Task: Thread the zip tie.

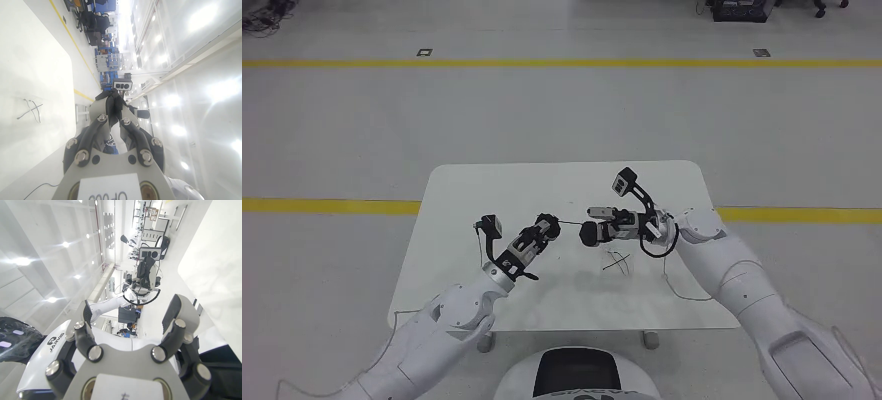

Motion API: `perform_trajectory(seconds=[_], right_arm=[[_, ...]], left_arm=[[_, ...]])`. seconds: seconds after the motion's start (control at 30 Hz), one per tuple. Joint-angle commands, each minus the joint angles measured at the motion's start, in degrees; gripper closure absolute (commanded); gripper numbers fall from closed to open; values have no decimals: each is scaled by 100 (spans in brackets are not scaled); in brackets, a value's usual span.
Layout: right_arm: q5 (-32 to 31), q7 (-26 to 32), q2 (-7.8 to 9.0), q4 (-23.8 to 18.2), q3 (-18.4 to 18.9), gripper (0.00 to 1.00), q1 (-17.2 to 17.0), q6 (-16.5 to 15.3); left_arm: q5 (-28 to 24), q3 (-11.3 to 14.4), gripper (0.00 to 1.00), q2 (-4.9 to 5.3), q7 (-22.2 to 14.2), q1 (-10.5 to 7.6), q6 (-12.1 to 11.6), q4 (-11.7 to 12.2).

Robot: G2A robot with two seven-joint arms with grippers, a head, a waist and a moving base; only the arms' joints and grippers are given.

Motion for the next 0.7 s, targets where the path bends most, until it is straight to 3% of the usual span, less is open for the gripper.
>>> perform_trajectory(seconds=[0.0,0.03,0.07,0.43,0.67], right_arm=[[11,51,-16,90,8,27,30,-12],[7,79,-22,122,23,45,36,-12],[-7,114,-29,159,48,51,43,-12],[-163,382,-112,238,284,61,6,-12],[-290,440,-193,306,391,76,7,-12]], left_arm=[[0,0,100,0,0,0,0,0],[0,0,100,0,0,0,0,0],[0,0,100,0,0,0,0,0],[0,0,100,0,0,0,0,0],[0,0,100,0,0,0,0,0]])
